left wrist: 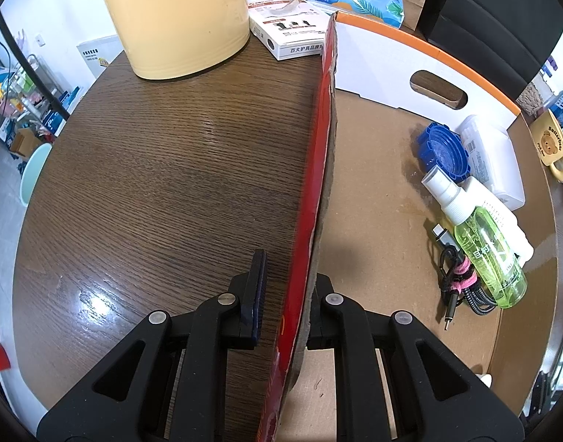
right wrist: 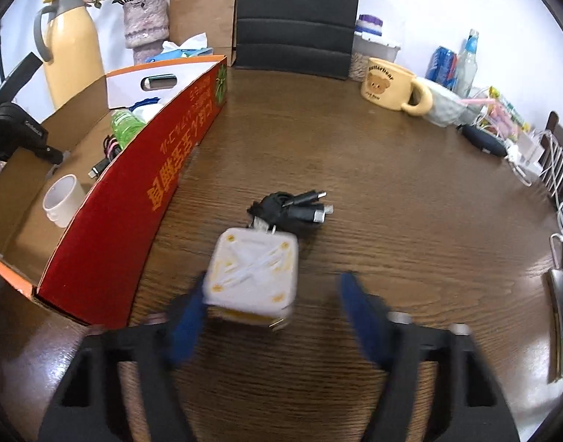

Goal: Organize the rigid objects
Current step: 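Move the right gripper to the white cube charger and grasp it, then carry the white charger into the box and open the right gripper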

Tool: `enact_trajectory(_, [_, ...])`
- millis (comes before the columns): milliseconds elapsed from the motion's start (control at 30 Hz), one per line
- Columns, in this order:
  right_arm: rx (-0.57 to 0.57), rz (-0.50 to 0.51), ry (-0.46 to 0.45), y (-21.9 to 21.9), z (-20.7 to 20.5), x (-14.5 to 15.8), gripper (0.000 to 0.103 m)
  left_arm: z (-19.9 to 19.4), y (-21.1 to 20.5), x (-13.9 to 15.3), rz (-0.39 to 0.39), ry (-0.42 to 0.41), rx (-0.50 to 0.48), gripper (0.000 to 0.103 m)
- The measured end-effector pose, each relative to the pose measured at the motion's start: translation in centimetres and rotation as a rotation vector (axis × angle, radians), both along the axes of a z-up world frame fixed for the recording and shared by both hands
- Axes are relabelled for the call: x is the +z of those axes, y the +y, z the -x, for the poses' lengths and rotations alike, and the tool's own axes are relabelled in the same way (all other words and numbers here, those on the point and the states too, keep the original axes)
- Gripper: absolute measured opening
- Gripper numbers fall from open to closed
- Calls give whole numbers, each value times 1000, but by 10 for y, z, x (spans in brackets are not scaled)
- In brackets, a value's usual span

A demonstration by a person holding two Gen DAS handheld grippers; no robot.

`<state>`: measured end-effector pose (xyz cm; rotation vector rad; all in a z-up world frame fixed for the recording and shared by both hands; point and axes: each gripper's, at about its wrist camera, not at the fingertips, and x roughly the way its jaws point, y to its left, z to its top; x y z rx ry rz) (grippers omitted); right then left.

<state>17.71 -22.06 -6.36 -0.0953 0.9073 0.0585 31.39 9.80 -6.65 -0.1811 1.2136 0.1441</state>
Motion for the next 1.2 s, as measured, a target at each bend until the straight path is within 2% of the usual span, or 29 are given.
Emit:
enact_trajectory(33, [2,-15,2,-1,0,0,46,0,0,0,0,0,0,11])
enact_trajectory(267, [-25,-49,-50,-7,7,7,44,0,1,-1,0,-2,0,11])
enact_trajectory(767, [-12,-21,-179,-9,18,32,43,0,1,0,-2,-1,0,11])
enact_trajectory(1000, [40,9,-253,3,-1,60,43,0,0,0,-1,-1,-1,11])
enact_trajectory(1200, [152,38,-296,38,-36,83,43,0,0,0,-1,-1,0,11])
